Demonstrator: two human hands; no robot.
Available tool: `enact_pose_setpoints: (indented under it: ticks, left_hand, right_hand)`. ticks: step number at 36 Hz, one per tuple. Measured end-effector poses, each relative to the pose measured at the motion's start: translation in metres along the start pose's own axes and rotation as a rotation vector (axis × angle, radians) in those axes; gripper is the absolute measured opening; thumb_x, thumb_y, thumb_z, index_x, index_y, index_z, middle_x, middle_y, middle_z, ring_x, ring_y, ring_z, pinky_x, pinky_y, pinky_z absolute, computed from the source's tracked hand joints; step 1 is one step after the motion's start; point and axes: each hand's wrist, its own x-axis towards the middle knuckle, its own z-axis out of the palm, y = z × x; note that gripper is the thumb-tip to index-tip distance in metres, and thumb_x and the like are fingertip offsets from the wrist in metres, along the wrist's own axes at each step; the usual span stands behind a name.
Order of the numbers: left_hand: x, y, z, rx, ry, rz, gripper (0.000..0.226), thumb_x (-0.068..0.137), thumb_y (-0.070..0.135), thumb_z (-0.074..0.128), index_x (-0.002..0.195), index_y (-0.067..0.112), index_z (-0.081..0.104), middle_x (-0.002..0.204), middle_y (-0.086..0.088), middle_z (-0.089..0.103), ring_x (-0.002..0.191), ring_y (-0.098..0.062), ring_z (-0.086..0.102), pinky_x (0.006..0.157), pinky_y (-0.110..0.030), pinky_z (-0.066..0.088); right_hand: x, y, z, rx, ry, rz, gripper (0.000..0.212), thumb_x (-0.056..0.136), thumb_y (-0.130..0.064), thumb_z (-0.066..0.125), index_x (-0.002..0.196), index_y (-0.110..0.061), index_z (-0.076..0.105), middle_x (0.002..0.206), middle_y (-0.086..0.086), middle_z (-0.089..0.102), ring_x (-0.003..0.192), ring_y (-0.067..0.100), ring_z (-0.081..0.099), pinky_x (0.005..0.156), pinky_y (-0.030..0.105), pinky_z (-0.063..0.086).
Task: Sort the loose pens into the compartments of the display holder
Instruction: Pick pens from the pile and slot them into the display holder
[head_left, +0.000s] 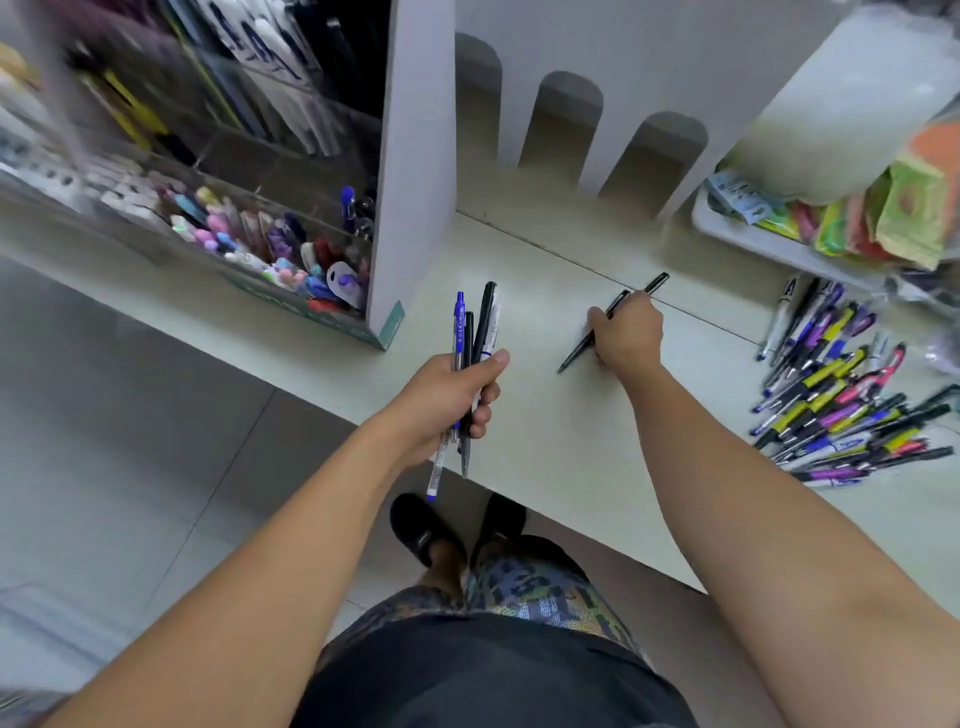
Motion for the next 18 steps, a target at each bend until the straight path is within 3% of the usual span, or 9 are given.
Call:
enact_pose_setpoints:
  ticks: [2,4,5,7,9,13,16,18]
  left_hand:
    - [-0.005,0.004,-0.003,-0.009,-0.019,0.002,0.026,0.101,0.032,0.061,0.084,0.015,0.05,0.061,0.002,0.046,0.047,-0.012,0.041,0.044,-0.023,0.037]
    - [-0.01,0.007,-0.002,-0.018,-0.014,0.008,0.026,0.102,0.032,0.06,0.085,0.012,0.056,0.058,0.002,0.044,0.047,-0.012,0.04,0.043,-0.023,0.037]
    - [-0.012,0.008,0.0,-0.016,-0.011,0.018,0.026,0.102,0.032,0.059,0.089,0.01,0.059,0.058,0.002,0.043,0.047,-0.012,0.04,0.044,-0.023,0.037]
    - [-0.016,0.009,0.004,-0.004,-0.009,0.034,0.024,0.103,0.031,0.057,0.095,0.009,0.062,0.059,0.001,0.046,0.048,-0.012,0.043,0.045,-0.023,0.039]
    - [-0.019,0.008,0.008,0.016,-0.003,0.037,0.021,0.104,0.028,0.056,0.102,0.008,0.064,0.06,0.0,0.052,0.049,-0.012,0.047,0.047,-0.023,0.043]
    - [-0.02,0.004,0.015,0.013,-0.003,0.012,0.011,0.104,0.022,0.056,0.106,0.012,0.061,0.063,0.001,0.052,0.049,-0.011,0.045,0.046,-0.022,0.041]
    - [-0.021,0.002,0.023,-0.011,-0.001,0.011,0.017,0.104,0.021,0.057,0.089,0.017,0.05,0.064,0.001,0.044,0.046,-0.008,0.035,0.042,-0.019,0.032]
    - [-0.021,0.001,0.028,-0.041,0.012,0.015,0.023,0.103,0.023,0.058,0.085,0.019,0.044,0.064,0.002,0.042,0.046,-0.008,0.031,0.042,-0.018,0.028]
  right_hand:
    - [0.005,0.015,-0.003,0.108,0.021,0.079,0.055,0.081,-0.037,0.073,0.116,-0.005,0.044,0.105,0.012,0.064,0.087,0.034,0.066,0.083,0.041,0.057]
    - [0.015,0.034,-0.006,0.2,0.085,0.189,0.068,0.066,-0.045,0.078,0.112,-0.006,0.044,0.103,0.016,0.07,0.083,0.037,0.072,0.078,0.047,0.062]
    - [0.014,0.039,-0.01,0.236,0.098,0.246,0.067,0.065,-0.044,0.08,0.109,-0.003,0.051,0.097,0.017,0.073,0.075,0.034,0.073,0.071,0.043,0.063]
    - [-0.002,0.033,-0.025,0.263,0.09,0.289,0.041,0.075,-0.032,0.078,0.094,0.001,0.064,0.077,0.017,0.074,0.05,0.025,0.069,0.048,0.029,0.057]
    - [-0.003,0.036,-0.03,0.228,0.083,0.265,0.021,0.086,-0.022,0.069,0.082,-0.001,0.065,0.069,0.017,0.072,0.04,0.022,0.064,0.041,0.025,0.05]
    - [0.004,0.039,-0.041,0.091,0.094,0.169,0.018,0.089,-0.019,0.064,0.077,-0.007,0.055,0.085,0.016,0.069,0.073,0.033,0.069,0.068,0.035,0.057]
    - [0.003,0.036,-0.049,-0.091,0.001,0.058,0.013,0.093,-0.015,0.06,0.088,-0.004,0.053,0.086,0.011,0.057,0.084,0.031,0.056,0.072,0.032,0.043]
    - [-0.001,0.033,-0.05,-0.147,-0.064,0.02,0.01,0.095,-0.012,0.057,0.091,-0.002,0.053,0.091,0.014,0.056,0.083,0.031,0.055,0.072,0.032,0.044]
